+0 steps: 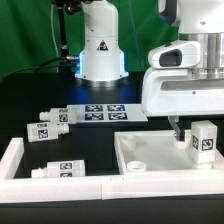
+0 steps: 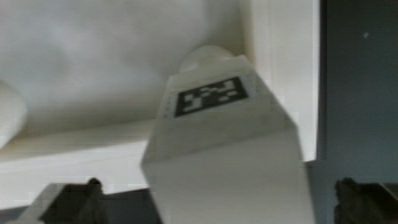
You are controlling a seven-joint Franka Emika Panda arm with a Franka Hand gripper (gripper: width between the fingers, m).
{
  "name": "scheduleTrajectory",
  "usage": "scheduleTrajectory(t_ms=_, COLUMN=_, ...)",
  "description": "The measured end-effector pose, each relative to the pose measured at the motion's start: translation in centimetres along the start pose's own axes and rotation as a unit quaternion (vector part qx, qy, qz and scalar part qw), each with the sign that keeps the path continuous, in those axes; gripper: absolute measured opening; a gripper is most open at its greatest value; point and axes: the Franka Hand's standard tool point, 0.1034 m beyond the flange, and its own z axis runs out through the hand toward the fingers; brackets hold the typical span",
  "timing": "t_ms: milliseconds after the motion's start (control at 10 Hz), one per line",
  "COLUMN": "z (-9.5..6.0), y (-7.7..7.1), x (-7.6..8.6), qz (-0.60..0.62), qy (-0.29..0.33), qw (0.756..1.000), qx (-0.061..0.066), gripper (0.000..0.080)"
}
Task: Assemble one leg
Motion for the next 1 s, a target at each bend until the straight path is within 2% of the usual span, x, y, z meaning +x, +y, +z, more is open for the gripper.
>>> scheduleTrajectory(t_ms=100, z=0.0, y=-0.3, x=-0.2, qz=0.001, qy=-0.002, qw=1.0, qx=0.002, gripper=0.0649)
scheduleTrajectory(t_ms=200, z=0.0, y=-1.1, x=-0.6, qz=-0.002, qy=-0.007, qw=1.0, qx=0.007, gripper=0.0649)
scheduleTrajectory(t_ms=300, z=0.3, y=-1.7, x=-1.4, qz=0.001, qy=-0.029, qw=1.0, qx=0.005, gripper=0.0649)
scheduleTrajectory(t_ms=600, z=0.3, y=-1.6, x=-1.3, qz=0.016, qy=-0.031, qw=0.999, qx=0.002, gripper=0.0639)
scheduleTrajectory(t_ms=800, z=0.3, y=-1.6, x=-1.4, qz=0.061, qy=-0.031, qw=0.998, qx=0.0, gripper=0.0298)
scheduleTrajectory(t_ms=1000, z=0.3, y=-1.1, x=-1.3, qz=0.134, qy=-0.031, qw=0.991, qx=-0.005, gripper=0.0297)
